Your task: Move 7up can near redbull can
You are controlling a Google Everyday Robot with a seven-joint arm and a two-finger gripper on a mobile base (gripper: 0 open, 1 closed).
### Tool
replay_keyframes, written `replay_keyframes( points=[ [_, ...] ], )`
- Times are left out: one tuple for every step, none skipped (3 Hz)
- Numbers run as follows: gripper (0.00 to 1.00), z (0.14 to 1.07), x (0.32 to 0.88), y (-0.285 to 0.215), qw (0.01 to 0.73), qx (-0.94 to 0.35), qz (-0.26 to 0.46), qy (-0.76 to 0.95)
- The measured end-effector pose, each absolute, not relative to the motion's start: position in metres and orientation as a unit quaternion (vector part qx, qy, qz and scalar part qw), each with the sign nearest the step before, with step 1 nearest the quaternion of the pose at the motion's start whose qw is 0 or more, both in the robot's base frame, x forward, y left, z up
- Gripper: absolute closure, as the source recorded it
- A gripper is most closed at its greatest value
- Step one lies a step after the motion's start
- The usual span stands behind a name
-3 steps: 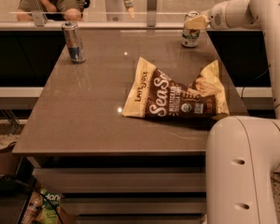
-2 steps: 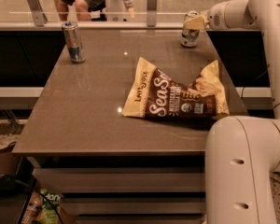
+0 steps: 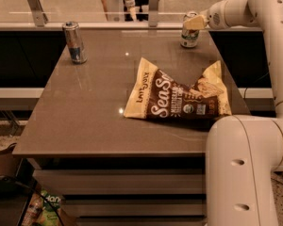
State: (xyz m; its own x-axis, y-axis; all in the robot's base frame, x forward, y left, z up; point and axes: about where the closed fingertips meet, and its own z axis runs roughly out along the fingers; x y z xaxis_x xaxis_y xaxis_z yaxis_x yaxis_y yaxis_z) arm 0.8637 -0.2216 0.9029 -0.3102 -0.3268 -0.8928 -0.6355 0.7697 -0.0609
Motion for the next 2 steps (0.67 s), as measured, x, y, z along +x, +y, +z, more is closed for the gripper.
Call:
replay_keyframes(
  points=[
    [1.00,0.917,0.858,-0.214,0.498,-0.311,0.148,0.796],
    [1.00,0.931,0.851,-0.208,0.493,-0.313,0.146,0.798]
  ],
)
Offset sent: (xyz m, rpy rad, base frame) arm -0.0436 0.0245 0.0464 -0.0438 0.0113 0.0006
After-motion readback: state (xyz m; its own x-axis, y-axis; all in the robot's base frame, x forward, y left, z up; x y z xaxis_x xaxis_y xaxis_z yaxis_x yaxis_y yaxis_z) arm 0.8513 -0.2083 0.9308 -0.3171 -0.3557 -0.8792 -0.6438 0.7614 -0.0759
